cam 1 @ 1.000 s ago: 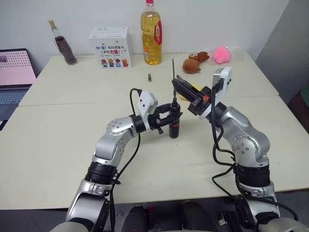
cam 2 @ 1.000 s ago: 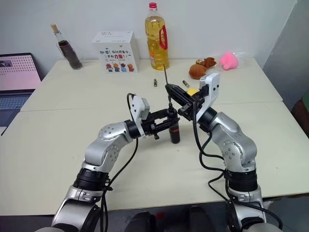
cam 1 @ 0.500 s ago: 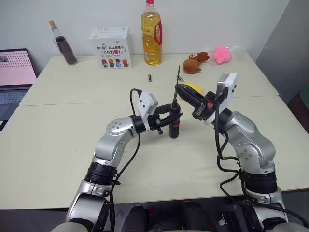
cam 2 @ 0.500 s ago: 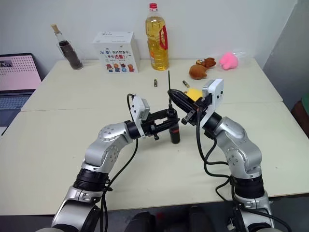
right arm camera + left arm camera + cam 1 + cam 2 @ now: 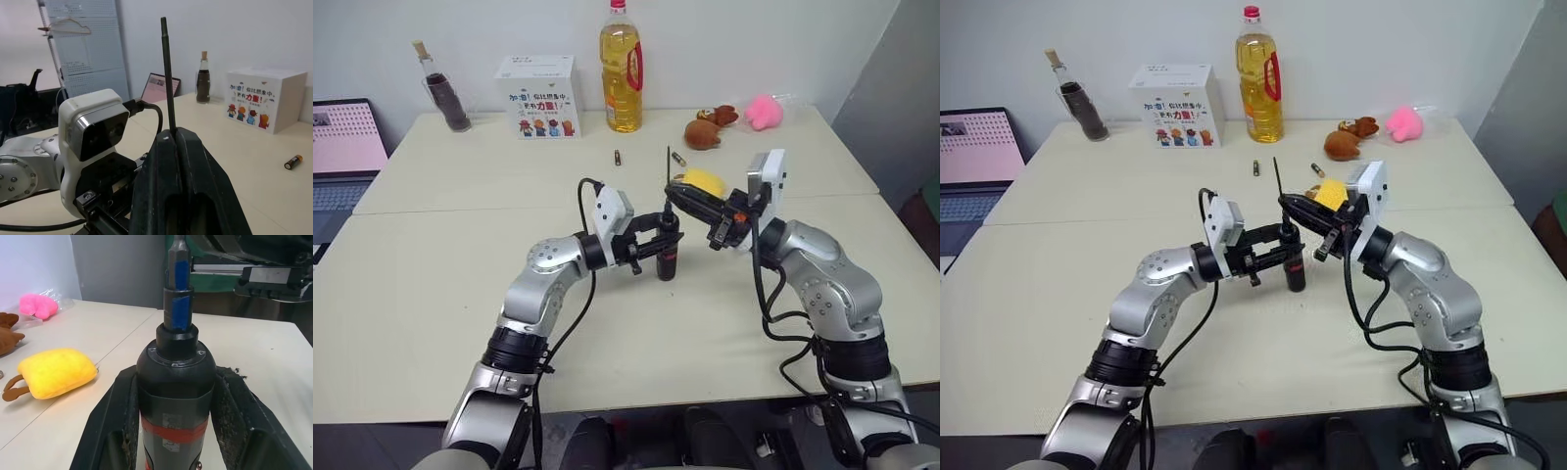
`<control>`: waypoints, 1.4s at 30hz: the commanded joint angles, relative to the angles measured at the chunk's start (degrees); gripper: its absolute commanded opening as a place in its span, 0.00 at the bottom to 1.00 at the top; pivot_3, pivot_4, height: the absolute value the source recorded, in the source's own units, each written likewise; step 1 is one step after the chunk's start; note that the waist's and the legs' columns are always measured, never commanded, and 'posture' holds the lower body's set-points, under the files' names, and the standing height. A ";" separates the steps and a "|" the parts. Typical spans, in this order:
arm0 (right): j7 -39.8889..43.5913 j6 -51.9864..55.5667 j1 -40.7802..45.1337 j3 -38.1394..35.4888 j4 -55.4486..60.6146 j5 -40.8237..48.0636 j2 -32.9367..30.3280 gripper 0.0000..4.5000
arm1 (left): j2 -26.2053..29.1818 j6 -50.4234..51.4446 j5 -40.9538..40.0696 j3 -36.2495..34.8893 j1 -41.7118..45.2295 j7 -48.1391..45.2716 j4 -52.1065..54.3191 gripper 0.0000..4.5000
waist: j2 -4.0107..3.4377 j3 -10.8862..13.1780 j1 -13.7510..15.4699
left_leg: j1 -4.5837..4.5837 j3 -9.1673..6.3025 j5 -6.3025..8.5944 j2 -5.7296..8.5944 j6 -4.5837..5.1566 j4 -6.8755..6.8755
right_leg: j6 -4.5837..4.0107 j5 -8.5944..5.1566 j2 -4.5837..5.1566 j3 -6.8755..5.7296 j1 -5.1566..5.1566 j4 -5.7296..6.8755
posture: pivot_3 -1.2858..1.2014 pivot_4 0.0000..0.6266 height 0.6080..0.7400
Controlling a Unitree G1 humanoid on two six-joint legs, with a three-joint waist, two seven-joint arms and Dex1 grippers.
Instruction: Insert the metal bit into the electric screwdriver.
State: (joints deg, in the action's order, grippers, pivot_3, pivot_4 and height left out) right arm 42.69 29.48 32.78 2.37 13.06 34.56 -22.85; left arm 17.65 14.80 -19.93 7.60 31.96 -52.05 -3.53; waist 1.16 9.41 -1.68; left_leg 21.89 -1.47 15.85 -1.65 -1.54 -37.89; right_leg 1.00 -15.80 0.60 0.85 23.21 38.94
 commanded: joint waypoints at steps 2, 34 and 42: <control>3.99 1.33 0.97 1.18 -3.63 -1.04 -2.12 0.00 | 0.55 -1.87 1.23 0.87 0.87 -1.53 -0.26 0.37 | 0.00 0.00 0.01 | 0.00 0.00 0.00 0.00 0.00 0.00 | 0.00 0.00 0.00 0.00 0.00 0.00 | 0.52 0.24 1.00; -4.54 18.71 -1.16 -17.77 15.48 16.88 -13.83 0.98 | 0.88 -4.94 1.93 -1.84 9.53 -3.32 -11.08 0.37 | 0.03 0.08 0.14 | 0.11 -0.01 0.00 0.03 0.00 -0.02 | 0.00 0.00 0.00 -0.02 0.05 0.00 | 0.52 0.24 1.00; -10.69 19.66 -11.72 -19.02 25.22 18.59 -14.54 0.98 | 13.14 -7.78 5.37 -3.76 21.09 -10.76 -23.54 0.37 | 0.17 0.30 -0.14 | 0.36 -0.07 0.01 -0.04 0.02 0.02 | 0.00 -0.01 -0.16 -0.05 0.29 -0.01 | 0.52 0.24 1.00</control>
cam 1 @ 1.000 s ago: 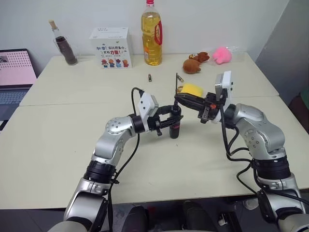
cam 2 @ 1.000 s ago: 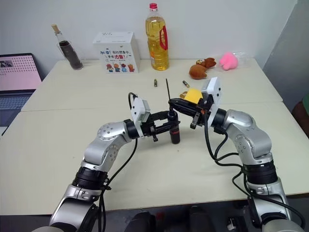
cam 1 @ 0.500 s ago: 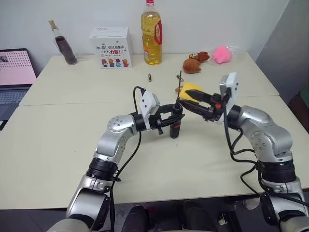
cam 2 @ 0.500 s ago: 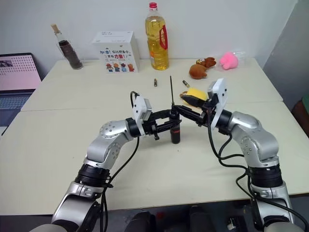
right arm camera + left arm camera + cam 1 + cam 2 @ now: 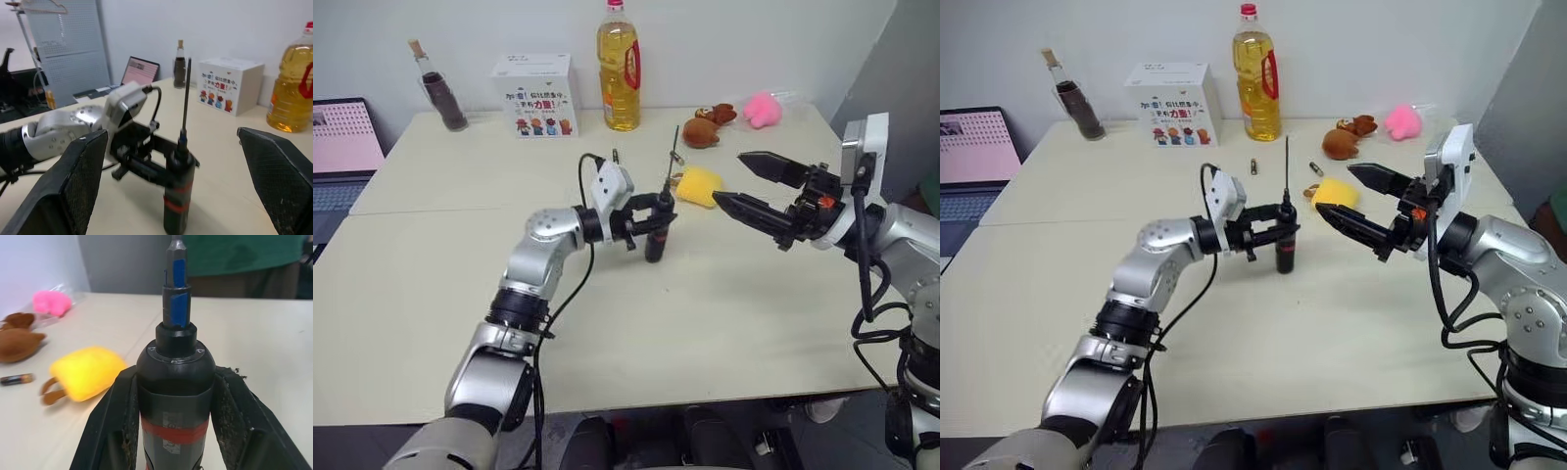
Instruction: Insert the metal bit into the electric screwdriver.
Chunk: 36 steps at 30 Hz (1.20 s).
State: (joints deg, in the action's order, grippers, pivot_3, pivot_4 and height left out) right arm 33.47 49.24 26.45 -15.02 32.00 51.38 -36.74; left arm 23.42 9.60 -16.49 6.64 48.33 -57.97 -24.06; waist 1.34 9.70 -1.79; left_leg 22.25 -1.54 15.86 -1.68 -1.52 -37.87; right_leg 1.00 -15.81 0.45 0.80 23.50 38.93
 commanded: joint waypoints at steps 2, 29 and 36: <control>-1.01 -1.12 -9.94 -0.59 8.98 0.01 -1.67 0.98 | 12.35 -3.55 4.17 -1.13 5.57 -9.57 -5.16 0.37 | 0.03 0.07 -0.14 | 0.17 -0.01 0.00 -0.01 0.00 0.00 | 0.00 0.00 -0.02 -0.01 0.15 -0.02 | 0.52 0.24 1.00; 0.58 -13.34 -22.57 9.63 8.58 -17.60 -3.07 1.00 | 9.51 -28.95 25.76 8.82 13.34 -7.64 -40.54 0.55 | 0.19 0.22 0.10 | 0.16 0.14 0.04 0.04 0.07 -0.10 | 0.01 -0.01 0.03 -0.06 0.16 0.03 | 0.52 0.24 1.00; 3.01 -14.92 -20.30 9.92 4.62 -18.55 -3.52 1.00 | 10.87 -27.27 23.09 4.87 15.50 -9.99 -40.81 0.84 | 0.31 0.29 0.24 | 0.23 0.06 0.03 0.03 0.06 -0.17 | 0.00 0.00 0.04 -0.19 0.16 0.05 | 0.52 0.24 1.00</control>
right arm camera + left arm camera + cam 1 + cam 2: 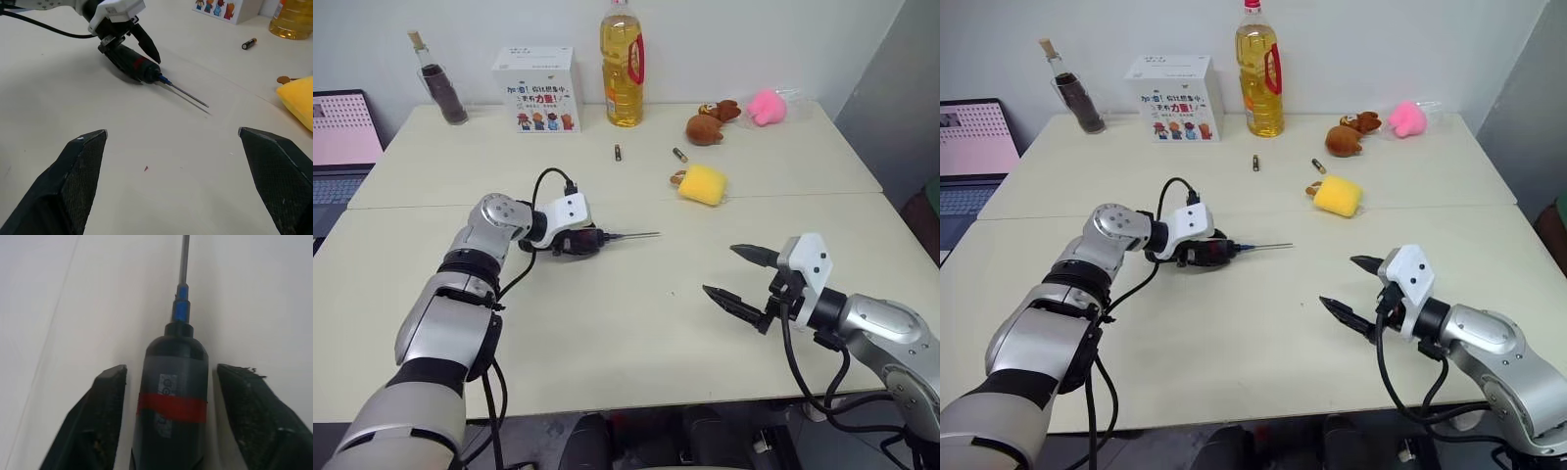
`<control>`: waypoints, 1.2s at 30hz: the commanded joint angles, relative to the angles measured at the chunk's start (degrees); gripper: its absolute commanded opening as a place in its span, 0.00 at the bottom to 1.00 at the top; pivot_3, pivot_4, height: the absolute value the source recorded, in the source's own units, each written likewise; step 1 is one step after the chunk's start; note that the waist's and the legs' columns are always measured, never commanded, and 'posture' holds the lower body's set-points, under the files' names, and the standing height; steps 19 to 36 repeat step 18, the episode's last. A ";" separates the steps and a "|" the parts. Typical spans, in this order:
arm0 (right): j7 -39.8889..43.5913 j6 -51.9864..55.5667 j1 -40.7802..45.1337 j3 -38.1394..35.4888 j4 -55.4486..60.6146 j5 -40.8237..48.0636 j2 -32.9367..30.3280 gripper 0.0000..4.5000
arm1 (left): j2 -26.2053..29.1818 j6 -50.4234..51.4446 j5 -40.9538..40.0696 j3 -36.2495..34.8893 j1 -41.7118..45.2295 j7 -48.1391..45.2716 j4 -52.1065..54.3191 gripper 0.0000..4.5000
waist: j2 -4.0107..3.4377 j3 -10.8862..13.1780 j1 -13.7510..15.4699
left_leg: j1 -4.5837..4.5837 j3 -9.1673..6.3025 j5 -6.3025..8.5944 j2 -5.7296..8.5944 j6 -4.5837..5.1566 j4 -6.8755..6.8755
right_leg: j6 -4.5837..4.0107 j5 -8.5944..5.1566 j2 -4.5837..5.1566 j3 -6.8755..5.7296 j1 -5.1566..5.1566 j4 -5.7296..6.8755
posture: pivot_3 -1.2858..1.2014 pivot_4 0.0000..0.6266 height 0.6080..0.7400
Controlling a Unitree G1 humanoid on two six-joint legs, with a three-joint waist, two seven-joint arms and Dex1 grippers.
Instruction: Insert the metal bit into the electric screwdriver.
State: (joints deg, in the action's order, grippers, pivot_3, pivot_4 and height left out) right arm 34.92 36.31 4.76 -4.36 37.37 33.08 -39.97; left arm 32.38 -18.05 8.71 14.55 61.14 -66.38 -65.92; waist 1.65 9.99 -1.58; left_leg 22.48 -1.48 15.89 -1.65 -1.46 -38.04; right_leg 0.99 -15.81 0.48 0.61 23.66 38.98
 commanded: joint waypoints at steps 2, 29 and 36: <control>4.60 -3.11 2.51 -1.60 -3.64 -0.51 -1.98 1.00 | 5.31 3.83 -5.37 -6.05 3.47 -6.39 4.35 0.93 | 0.01 0.00 -0.06 | -0.01 0.00 0.00 0.00 0.00 0.00 | 0.00 0.00 0.00 -0.02 0.00 0.00 | 0.52 0.24 1.00; 22.01 -12.25 15.99 0.76 -28.01 -6.33 -8.35 1.00 | 22.72 20.52 -13.30 -15.29 -16.74 -11.76 32.44 0.99 | 0.06 0.14 0.13 | 0.08 -0.09 -0.01 -0.10 -0.01 -0.06 | -0.02 0.00 0.03 0.02 0.09 0.08 | 0.52 0.24 1.00; 22.01 -12.25 15.99 0.76 -28.01 -6.33 -8.35 1.00 | 22.72 20.52 -13.30 -15.29 -16.74 -11.76 32.44 0.99 | 0.06 0.14 0.13 | 0.08 -0.09 -0.01 -0.10 -0.01 -0.06 | -0.02 0.00 0.03 0.02 0.09 0.08 | 0.52 0.24 1.00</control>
